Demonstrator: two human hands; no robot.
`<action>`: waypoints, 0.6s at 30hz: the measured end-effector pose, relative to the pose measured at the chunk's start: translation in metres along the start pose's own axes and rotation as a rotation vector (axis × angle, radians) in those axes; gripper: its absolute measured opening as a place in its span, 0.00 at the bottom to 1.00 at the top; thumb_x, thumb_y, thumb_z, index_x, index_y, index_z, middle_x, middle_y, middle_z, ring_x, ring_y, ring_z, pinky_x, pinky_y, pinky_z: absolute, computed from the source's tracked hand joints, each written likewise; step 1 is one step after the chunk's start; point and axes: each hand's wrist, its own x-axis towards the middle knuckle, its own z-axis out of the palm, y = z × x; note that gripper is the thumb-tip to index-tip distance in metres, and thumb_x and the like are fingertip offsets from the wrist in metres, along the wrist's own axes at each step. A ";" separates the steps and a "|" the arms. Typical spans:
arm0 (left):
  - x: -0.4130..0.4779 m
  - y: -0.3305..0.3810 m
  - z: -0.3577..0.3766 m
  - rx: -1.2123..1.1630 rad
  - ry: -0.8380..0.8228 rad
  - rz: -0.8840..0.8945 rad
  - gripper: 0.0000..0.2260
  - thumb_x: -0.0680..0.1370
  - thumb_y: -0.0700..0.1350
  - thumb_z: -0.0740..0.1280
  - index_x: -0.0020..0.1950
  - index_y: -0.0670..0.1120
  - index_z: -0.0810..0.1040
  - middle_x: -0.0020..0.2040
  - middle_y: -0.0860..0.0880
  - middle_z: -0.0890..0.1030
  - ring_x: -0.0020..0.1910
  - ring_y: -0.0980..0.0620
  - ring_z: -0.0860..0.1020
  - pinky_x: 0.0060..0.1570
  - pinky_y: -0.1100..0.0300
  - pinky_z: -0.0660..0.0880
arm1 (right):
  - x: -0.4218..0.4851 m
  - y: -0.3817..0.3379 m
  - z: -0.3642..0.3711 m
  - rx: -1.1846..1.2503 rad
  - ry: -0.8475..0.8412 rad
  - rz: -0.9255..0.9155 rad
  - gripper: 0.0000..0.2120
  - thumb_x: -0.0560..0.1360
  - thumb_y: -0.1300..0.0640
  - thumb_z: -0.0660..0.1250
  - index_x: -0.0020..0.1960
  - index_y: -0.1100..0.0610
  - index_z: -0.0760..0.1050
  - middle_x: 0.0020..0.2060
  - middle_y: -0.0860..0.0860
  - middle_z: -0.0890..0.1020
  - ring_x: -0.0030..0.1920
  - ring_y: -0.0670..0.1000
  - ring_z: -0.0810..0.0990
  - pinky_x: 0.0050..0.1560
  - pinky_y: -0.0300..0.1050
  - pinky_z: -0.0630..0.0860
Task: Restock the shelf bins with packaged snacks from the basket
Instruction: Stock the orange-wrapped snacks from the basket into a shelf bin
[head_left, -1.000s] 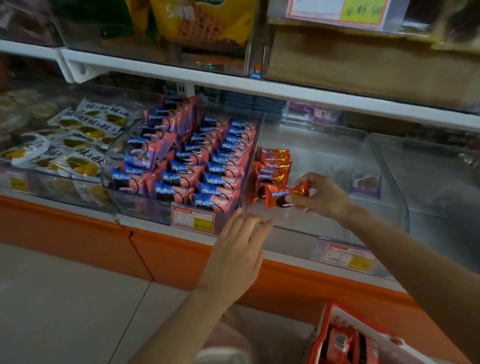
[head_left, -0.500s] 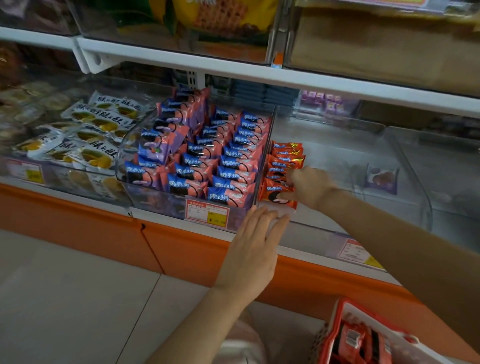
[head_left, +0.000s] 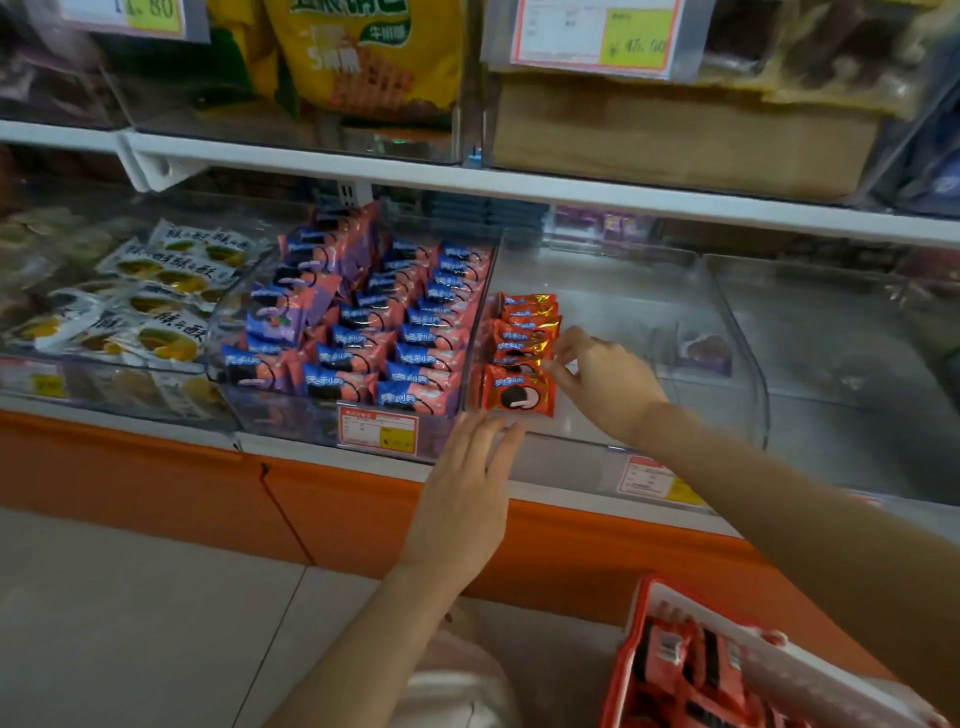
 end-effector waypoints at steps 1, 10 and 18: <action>0.000 0.002 -0.002 0.001 -0.004 -0.008 0.37 0.61 0.36 0.79 0.67 0.43 0.70 0.62 0.43 0.77 0.63 0.43 0.75 0.63 0.49 0.67 | -0.014 0.001 -0.005 0.070 0.035 -0.003 0.16 0.81 0.45 0.55 0.63 0.53 0.66 0.58 0.52 0.79 0.52 0.54 0.80 0.51 0.51 0.77; -0.023 0.056 0.010 0.181 -0.179 0.170 0.42 0.62 0.43 0.77 0.72 0.39 0.62 0.68 0.35 0.71 0.69 0.34 0.67 0.68 0.36 0.56 | -0.153 0.067 0.008 -0.081 0.145 -0.309 0.27 0.71 0.60 0.71 0.67 0.52 0.65 0.69 0.55 0.64 0.60 0.56 0.78 0.53 0.48 0.79; -0.037 0.108 0.026 0.110 -0.330 0.048 0.32 0.55 0.44 0.80 0.59 0.42 0.80 0.56 0.35 0.78 0.54 0.36 0.79 0.52 0.37 0.75 | -0.253 0.153 0.074 -0.027 -0.090 0.002 0.23 0.64 0.59 0.74 0.54 0.50 0.68 0.46 0.47 0.75 0.43 0.48 0.80 0.40 0.39 0.78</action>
